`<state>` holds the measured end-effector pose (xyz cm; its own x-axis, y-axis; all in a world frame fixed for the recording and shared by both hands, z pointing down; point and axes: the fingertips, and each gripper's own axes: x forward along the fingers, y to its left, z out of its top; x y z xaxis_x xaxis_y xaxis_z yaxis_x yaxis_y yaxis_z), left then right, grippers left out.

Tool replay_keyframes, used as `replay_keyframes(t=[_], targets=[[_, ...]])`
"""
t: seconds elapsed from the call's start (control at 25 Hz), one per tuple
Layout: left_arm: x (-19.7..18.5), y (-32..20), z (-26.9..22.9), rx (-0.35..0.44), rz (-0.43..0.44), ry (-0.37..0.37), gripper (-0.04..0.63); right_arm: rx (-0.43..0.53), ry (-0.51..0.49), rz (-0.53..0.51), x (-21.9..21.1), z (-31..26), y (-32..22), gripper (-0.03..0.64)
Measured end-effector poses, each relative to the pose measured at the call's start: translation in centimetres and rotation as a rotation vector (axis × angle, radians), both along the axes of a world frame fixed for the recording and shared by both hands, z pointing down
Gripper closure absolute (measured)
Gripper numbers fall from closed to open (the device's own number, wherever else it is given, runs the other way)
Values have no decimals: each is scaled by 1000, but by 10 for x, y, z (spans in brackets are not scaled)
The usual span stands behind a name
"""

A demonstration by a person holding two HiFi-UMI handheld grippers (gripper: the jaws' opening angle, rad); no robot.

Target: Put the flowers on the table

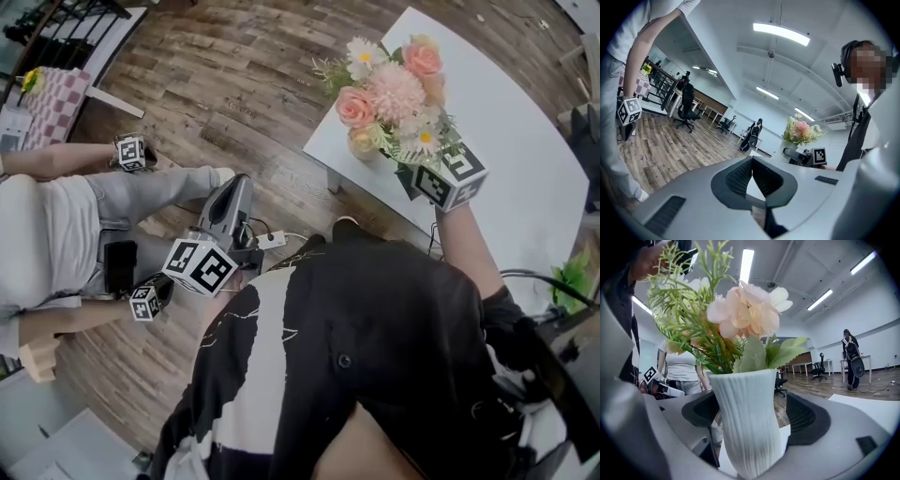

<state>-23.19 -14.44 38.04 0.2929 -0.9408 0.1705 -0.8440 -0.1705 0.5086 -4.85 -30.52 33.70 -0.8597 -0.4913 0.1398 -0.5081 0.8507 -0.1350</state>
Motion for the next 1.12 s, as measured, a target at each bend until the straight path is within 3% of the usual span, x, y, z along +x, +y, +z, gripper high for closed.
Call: replay_keyframes(t=[0.24,0.48,0.8,0.84,0.88,0.92,0.96,1.04,1.12], targets=[[-2,11,-5,15,-1,-7,584,-14,-8,60,15,6,1,169],[2,27,-12,31,5,-12,584,-19,34,54,28,11,25,167],[14,77,-11,56,50,-12,584,-15,-22,98,40,8,91,175],[15,86,-10,57,54,-13,584,-13,-28,118,44,7,100,227],[15,95,-11,58,58,-15,584,-11,-36,139,48,5,109,369],[15,104,-12,59,61,-17,584,-13,-42,158,51,4,117,459],[15,112,-12,60,65,-18,584,-16,-43,171,54,3,125,470],[16,131,-11,61,69,-18,584,-22,-30,184,56,6,145,573],[19,150,-8,62,69,-16,584,-23,-2,187,59,13,167,586]])
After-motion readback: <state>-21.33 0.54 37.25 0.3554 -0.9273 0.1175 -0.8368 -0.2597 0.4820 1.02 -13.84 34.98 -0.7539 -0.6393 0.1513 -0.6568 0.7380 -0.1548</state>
